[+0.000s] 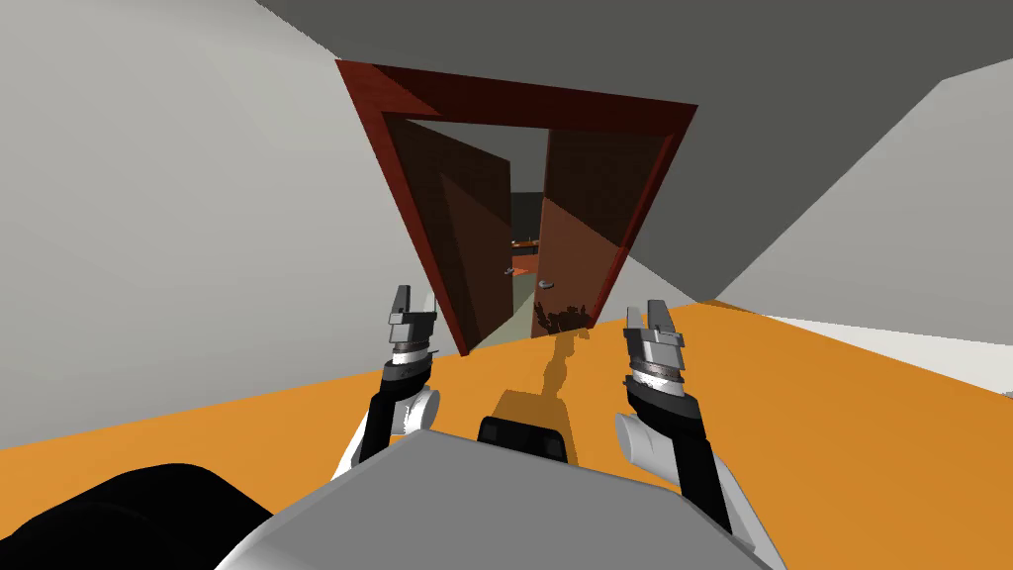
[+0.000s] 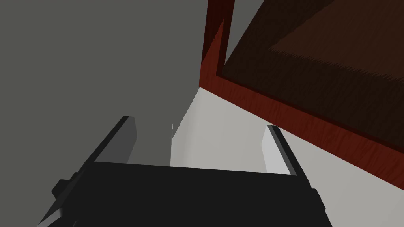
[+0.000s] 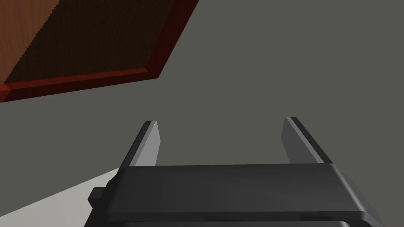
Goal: Push the door open
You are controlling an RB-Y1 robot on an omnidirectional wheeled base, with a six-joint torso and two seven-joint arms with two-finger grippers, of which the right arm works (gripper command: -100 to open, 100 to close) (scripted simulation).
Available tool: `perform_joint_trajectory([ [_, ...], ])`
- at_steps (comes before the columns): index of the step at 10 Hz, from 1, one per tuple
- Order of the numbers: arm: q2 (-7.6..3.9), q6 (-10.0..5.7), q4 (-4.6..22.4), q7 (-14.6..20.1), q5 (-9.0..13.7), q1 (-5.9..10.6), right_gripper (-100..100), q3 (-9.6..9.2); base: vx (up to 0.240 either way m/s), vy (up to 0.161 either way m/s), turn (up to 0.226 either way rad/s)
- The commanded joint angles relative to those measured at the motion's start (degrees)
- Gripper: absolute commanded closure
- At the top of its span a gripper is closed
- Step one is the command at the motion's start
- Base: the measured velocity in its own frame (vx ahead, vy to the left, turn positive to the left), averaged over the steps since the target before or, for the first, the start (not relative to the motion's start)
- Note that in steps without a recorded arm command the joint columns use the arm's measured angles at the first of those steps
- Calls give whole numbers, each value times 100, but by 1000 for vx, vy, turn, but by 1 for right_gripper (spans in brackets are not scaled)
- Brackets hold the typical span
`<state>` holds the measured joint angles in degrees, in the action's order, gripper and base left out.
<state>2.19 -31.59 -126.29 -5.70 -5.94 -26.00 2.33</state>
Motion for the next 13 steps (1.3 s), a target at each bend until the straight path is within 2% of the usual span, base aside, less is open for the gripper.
perform_joint_trajectory([
  [1, -57, -26, 182, 20, 10, 49, -100, -22, 185, -77, 24],
  [5, -197, -104, 725, 78, 39, 195, -100, -87, 151, -31, 53],
  [13, -371, -243, 1692, 183, 92, 456, -100, -202, 97, -37, 41],
])
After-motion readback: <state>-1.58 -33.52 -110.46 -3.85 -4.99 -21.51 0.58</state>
